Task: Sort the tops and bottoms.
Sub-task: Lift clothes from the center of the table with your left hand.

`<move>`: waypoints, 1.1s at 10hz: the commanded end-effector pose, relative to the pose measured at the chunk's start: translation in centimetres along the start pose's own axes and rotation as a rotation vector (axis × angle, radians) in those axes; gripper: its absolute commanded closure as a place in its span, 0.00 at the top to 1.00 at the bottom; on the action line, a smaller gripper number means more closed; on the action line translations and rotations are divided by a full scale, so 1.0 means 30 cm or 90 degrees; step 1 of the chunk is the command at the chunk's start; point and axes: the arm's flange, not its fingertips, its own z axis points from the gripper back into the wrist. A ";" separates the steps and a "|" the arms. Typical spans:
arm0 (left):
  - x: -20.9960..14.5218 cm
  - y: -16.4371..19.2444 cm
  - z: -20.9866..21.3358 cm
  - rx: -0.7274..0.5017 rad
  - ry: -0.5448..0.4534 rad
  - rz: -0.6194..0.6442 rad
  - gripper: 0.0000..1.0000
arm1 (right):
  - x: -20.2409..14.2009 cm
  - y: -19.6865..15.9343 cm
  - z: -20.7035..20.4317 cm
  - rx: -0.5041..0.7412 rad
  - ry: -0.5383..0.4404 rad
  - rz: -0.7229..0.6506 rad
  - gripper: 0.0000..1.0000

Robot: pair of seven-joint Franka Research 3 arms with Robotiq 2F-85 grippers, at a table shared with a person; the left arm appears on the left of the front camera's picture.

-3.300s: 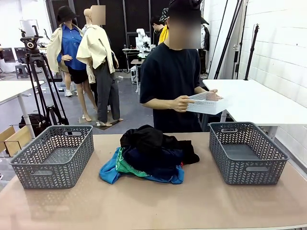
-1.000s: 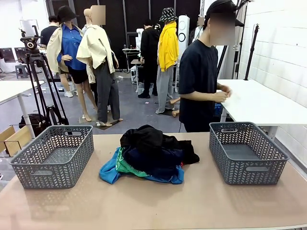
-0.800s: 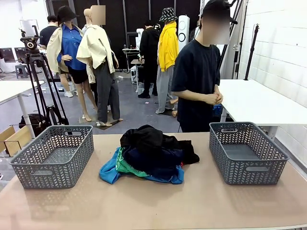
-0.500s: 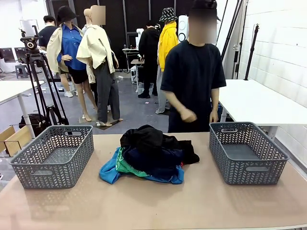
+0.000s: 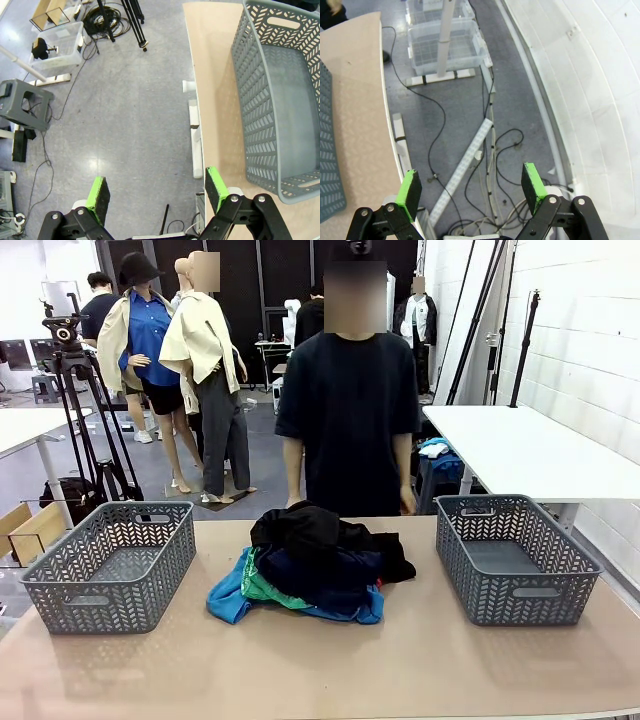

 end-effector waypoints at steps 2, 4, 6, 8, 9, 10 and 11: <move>-0.005 0.011 -0.001 0.005 -0.006 -0.005 1.00 | 0.000 -0.001 0.001 0.000 0.000 -0.001 1.00; -0.005 0.011 -0.001 0.005 -0.006 -0.005 1.00 | 0.000 -0.001 0.001 0.000 0.000 -0.001 1.00; -0.005 0.011 -0.001 0.005 -0.006 -0.005 1.00 | 0.000 -0.001 0.001 0.000 0.000 -0.001 1.00; -0.005 0.011 -0.001 0.005 -0.006 -0.005 1.00 | 0.000 -0.001 0.001 0.000 0.000 -0.001 1.00; -0.005 0.011 -0.001 0.005 -0.006 -0.005 1.00 | 0.000 -0.001 0.001 0.000 0.000 -0.001 1.00; -0.005 0.011 -0.001 0.005 -0.006 -0.005 1.00 | 0.000 -0.001 0.001 0.000 0.000 -0.001 1.00; -0.005 0.011 -0.001 0.005 -0.006 -0.005 1.00 | 0.000 -0.001 0.001 0.000 0.000 -0.001 1.00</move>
